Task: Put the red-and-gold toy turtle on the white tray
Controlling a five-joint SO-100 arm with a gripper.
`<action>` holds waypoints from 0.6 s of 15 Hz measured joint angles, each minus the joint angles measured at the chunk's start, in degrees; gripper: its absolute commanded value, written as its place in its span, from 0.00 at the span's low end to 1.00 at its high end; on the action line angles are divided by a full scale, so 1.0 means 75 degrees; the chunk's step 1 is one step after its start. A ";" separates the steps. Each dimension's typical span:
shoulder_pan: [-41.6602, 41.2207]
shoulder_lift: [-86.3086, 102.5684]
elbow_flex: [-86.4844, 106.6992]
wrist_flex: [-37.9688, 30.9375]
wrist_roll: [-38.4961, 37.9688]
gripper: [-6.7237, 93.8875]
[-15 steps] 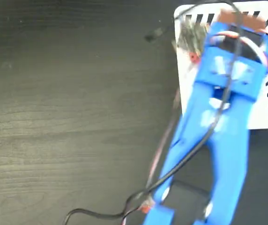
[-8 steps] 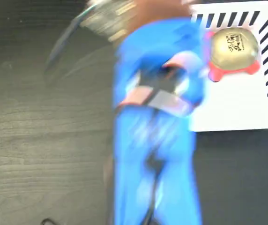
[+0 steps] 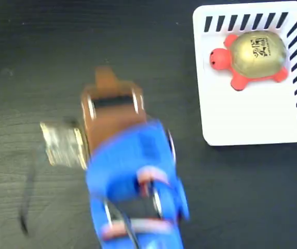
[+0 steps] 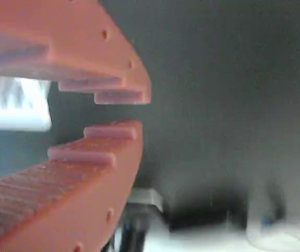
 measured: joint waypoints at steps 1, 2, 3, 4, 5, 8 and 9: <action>0.0164 0.0727 0.0609 0.0176 -0.0094 0.06; 0.0293 0.1324 0.1148 0.0352 -0.0141 0.06; 0.0352 0.2027 0.1746 0.0598 -0.0141 0.06; 0.0340 0.2648 0.2215 0.0914 -0.0129 0.06; 0.0328 0.3188 0.2566 0.1207 -0.0082 0.06; 0.0281 0.3949 0.3141 0.1793 -0.0023 0.06; 0.0293 0.4277 0.3293 0.2062 -0.0023 0.06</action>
